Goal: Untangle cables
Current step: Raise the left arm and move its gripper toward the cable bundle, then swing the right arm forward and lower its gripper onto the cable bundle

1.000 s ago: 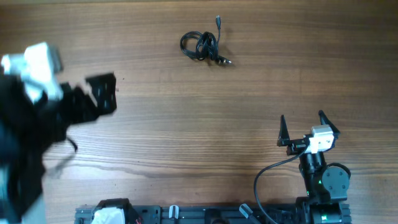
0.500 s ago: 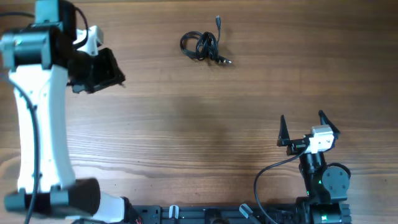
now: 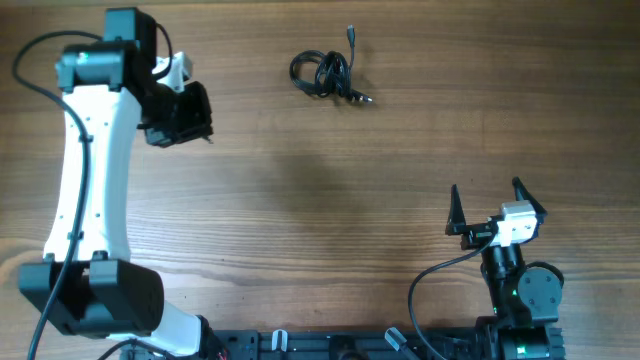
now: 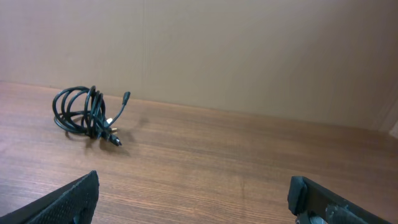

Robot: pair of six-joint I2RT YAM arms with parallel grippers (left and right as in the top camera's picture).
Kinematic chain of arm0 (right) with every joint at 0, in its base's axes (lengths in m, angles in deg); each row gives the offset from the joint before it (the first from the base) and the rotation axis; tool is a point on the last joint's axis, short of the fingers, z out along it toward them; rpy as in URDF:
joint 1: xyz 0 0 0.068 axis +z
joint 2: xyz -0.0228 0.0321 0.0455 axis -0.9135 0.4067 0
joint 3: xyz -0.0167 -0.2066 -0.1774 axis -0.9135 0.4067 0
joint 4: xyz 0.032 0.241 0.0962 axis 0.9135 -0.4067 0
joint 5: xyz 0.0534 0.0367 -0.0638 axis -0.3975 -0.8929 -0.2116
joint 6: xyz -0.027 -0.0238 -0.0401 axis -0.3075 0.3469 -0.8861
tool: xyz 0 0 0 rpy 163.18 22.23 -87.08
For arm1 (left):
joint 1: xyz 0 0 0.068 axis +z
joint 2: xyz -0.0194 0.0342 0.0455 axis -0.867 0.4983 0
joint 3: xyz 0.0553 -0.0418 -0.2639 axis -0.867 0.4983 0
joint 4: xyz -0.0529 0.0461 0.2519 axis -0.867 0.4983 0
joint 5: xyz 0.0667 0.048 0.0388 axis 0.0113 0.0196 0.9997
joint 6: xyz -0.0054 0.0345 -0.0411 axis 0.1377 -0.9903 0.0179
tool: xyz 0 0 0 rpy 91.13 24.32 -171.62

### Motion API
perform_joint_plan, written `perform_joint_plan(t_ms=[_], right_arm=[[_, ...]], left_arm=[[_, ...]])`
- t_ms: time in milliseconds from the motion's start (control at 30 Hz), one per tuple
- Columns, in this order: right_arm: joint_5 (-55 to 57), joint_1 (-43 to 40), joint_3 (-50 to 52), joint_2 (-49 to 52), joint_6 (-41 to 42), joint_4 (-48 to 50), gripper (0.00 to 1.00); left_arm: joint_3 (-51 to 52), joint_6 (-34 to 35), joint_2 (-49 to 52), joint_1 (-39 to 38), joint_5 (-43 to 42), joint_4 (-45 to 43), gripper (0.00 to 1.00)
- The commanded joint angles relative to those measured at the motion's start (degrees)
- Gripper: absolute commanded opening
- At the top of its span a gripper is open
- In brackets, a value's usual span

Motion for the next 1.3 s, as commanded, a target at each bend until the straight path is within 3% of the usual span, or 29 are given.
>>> perform_joint_plan(t_ms=[0, 300, 533, 733, 1000, 1267], right_arm=[[-0.52, -0.22, 0.04, -0.46, -0.74, 0.15, 1.00], [-0.87, -0.22, 0.04, -0.46, -0.28, 0.35, 1.00], [-19.61, -0.22, 0.04, -0.46, 0.07, 5.29, 1.00], [-20.90, -0.24, -2.56, -0.24, 6.51, 6.45, 1.00], [-19.78, -0.24, -19.45, 10.84, 7.61, 3.23, 1.00], [-22.05, -0.22, -47.78, 35.95, 7.48, -19.80, 1.00]], left_arm=[[7.04, 3.34, 0.24, -3.41, -2.40, -7.61, 0.04], [15.76, 3.32, 0.24, -10.93, -2.25, -19.06, 0.04], [18.69, 3.28, 0.24, -15.28, -0.61, -24.06, 0.04], [18.88, 3.32, 0.26, -16.26, 2.86, -26.97, 0.04], [19.08, 3.37, 1.38, -16.24, 5.29, -28.52, 0.04], [19.08, 8.39, 1.75, -14.43, 6.71, -35.52, 0.04]])
